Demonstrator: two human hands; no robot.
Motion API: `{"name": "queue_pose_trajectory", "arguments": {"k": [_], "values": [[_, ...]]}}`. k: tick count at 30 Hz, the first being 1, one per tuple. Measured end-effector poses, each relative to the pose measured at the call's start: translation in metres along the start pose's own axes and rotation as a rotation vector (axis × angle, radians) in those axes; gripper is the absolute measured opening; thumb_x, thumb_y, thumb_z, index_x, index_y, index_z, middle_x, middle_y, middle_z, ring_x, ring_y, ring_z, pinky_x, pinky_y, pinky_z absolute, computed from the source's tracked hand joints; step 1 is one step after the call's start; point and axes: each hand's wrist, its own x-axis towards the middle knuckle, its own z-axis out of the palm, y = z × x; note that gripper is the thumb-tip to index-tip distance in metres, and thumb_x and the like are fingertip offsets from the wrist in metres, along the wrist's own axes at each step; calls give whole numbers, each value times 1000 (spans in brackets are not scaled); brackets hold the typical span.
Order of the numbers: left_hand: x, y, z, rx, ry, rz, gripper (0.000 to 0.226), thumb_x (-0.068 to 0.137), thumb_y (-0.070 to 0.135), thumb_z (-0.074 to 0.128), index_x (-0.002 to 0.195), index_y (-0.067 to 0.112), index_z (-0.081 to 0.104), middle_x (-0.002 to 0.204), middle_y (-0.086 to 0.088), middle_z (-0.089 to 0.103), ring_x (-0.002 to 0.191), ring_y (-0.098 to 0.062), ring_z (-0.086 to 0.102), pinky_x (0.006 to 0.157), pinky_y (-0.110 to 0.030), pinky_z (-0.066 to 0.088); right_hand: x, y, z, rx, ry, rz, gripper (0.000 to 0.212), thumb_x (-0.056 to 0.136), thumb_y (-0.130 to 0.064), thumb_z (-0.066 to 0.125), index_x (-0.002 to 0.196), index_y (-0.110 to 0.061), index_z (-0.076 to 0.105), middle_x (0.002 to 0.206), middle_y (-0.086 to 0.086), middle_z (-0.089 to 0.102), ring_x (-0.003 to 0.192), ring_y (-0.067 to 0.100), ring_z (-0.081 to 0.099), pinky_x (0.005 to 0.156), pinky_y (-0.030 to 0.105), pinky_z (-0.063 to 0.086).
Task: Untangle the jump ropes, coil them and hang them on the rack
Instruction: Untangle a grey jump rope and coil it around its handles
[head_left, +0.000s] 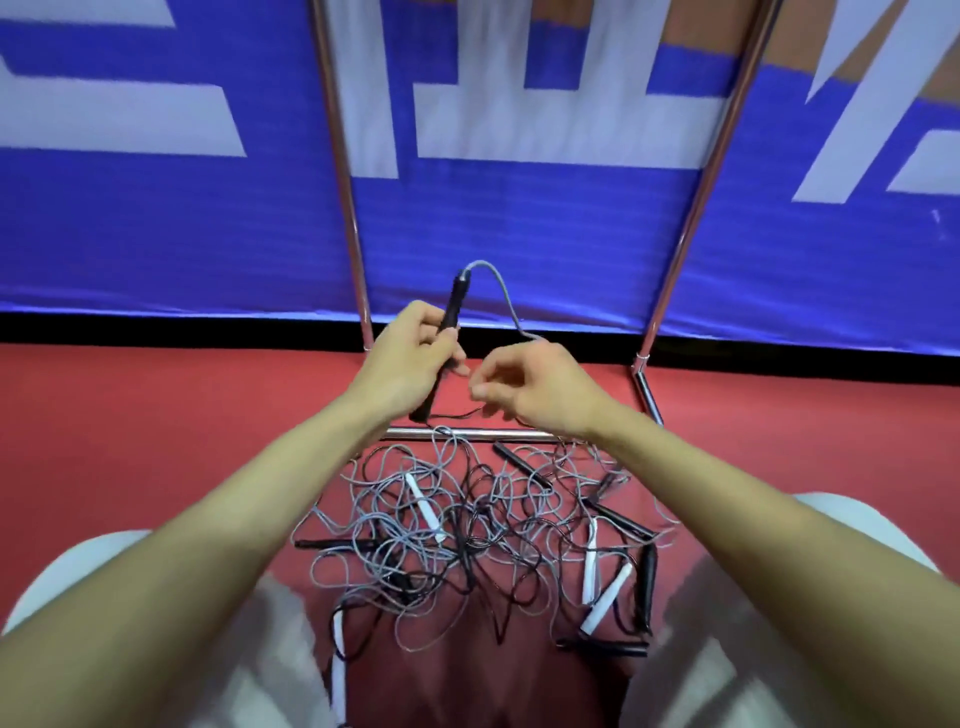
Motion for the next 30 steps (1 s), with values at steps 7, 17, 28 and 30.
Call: {"name": "queue_pose_trajectory", "arguments": {"k": [7,17,28,30], "values": [[-3,27,-11,-235,50,-57,19,96,14,48,78,17,47,60,1,43,46,-14,34,45,-24,32,21,11,1,67,451,104,29,92,-45,54,105,-19,51,99,4,59,82,12,55,75,26,40],[13,30,-26,-602,165,-42,34,92,19,57,65,21,38,50,5,28,40,-12,22,41,-25,19,39,34,-6,-563,189,283,29,92,-42,56,105,-18,64,96,10,58,89,33,60,76,37,47],[7,15,-18,-284,272,-109,16,97,17,51,88,12,64,43,5,33,33,-11,26,36,-18,23,26,-3,-22,412,220,9,7,96,-12,54,89,-10,53,62,8,68,40,16,56,38,23,41],[4,10,-6,-89,133,-87,24,99,9,44,101,10,68,58,1,53,37,-14,43,37,-20,35,22,-11,-24,545,332,-46,4,99,-15,47,99,-17,44,55,4,64,34,14,49,36,19,35]]}}
